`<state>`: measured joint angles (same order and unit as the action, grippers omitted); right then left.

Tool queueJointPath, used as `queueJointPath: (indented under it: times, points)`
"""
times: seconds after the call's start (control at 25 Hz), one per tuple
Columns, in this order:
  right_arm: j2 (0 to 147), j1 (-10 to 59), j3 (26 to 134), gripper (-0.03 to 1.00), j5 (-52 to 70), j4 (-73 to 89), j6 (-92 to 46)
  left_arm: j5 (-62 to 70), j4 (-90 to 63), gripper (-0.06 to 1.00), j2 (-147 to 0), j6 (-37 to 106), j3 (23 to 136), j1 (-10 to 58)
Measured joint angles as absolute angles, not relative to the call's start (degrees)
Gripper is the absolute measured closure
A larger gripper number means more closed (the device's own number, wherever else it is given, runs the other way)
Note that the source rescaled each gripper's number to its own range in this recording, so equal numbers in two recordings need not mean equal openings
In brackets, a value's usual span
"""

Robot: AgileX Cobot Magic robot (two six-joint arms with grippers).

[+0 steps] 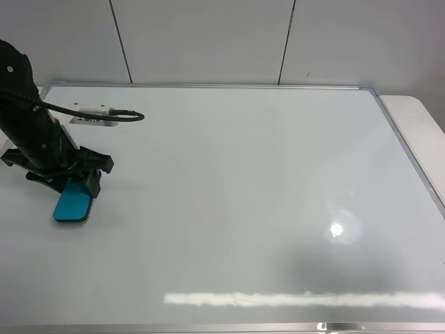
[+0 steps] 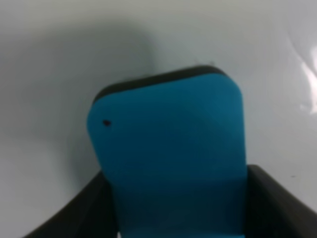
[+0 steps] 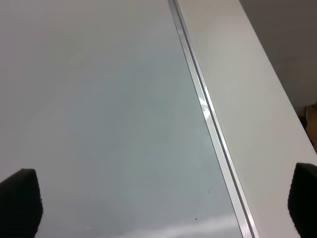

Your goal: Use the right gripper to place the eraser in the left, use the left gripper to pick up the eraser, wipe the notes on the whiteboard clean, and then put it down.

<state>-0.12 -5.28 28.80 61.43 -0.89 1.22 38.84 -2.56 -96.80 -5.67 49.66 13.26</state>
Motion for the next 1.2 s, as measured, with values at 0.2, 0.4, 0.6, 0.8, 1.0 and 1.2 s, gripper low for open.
queueJointPath:
  times: [0.2, 0.4, 0.6, 0.8, 1.0, 1.2]
  points:
    - [-0.1, -5.3, 28.8, -0.03, 61.4, -0.9, 1.2, 39.2, -4.1, 0.94, -97.1, -4.9, 49.7, 13.3]
    - [-0.1, -5.3, 28.8, -0.03, 61.4, -0.9, 1.2, 38.2, -4.5, 0.93, -97.1, -4.7, 49.7, 13.3]
    - [-0.1, -5.3, 28.8, -0.03, 61.4, -0.9, 1.2, 37.9, -4.5, 0.76, -97.1, -6.2, 49.7, 13.3]
    - [-0.1, -5.3, 28.8, -0.03, 61.4, -0.9, 1.2, 37.5, -4.5, 0.13, -97.1, -7.1, 49.7, 13.3]
    - [-0.1, -5.3, 28.8, -0.03, 61.4, -0.9, 1.2, 37.4, -4.3, -0.04, -96.8, -7.3, 49.7, 13.3]
    - [-0.1, -5.3, 28.8, -0.03, 61.4, -0.9, 1.2, 36.5, -2.7, -0.04, -89.9, -7.0, 49.6, 13.3]
